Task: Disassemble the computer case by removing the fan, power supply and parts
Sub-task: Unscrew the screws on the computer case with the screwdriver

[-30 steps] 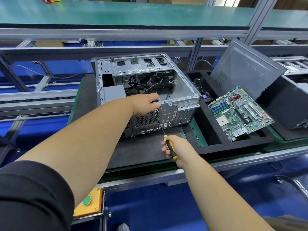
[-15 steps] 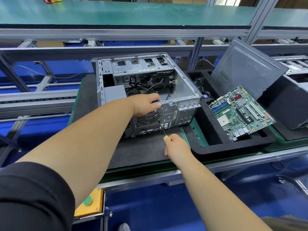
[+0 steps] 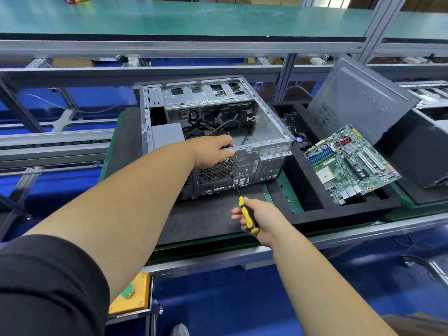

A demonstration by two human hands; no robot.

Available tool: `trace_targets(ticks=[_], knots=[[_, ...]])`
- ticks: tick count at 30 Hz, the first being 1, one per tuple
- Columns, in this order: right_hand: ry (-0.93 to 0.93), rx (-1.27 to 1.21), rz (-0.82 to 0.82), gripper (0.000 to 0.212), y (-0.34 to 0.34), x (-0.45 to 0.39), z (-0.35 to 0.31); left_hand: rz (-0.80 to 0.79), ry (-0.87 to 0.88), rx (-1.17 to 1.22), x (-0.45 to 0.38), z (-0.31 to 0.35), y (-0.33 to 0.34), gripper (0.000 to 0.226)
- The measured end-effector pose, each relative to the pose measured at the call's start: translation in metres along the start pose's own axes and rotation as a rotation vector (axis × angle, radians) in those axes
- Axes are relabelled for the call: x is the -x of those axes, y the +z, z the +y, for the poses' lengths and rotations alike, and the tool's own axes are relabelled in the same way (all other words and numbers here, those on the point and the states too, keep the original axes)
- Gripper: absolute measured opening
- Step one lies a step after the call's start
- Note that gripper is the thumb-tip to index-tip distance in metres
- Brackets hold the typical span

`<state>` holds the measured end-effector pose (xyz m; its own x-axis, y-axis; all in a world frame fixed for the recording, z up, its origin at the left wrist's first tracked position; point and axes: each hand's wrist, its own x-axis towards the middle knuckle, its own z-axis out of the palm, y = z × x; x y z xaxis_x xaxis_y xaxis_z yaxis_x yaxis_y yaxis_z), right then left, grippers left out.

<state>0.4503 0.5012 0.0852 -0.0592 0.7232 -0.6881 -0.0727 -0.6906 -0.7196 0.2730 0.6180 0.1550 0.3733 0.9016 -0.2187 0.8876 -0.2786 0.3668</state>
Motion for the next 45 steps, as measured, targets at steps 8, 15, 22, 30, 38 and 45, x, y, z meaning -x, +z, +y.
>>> trace_targets(ticks=[8, 15, 22, 30, 38, 45], knots=[[0.11, -0.403, -0.187, 0.035, -0.002, 0.003, 0.006, -0.001, 0.004, 0.007, 0.001, 0.001, 0.0, 0.015], [-0.402, 0.911, 0.383, 0.027, 0.004, 0.005, 0.013, -0.007, -0.004, 0.015, 0.003, 0.003, -0.001, 0.018], [-0.516, 1.011, 0.455, 0.024, -0.003, 0.001, 0.016, -0.02, 0.002, 0.014, 0.004, 0.004, -0.002, 0.022], [0.05, -0.107, -0.011, 0.046, 0.002, 0.003, -0.001, -0.018, -0.011, 0.008, 0.005, 0.004, -0.002, 0.022], [-0.07, 0.074, 0.075, 0.026, 0.002, -0.007, 0.007, -0.014, -0.014, 0.014, 0.005, 0.005, -0.002, 0.028], [-0.387, 0.646, 0.375, 0.027, 0.002, -0.004, 0.014, -0.014, -0.007, 0.016, 0.005, 0.006, -0.003, 0.028]])
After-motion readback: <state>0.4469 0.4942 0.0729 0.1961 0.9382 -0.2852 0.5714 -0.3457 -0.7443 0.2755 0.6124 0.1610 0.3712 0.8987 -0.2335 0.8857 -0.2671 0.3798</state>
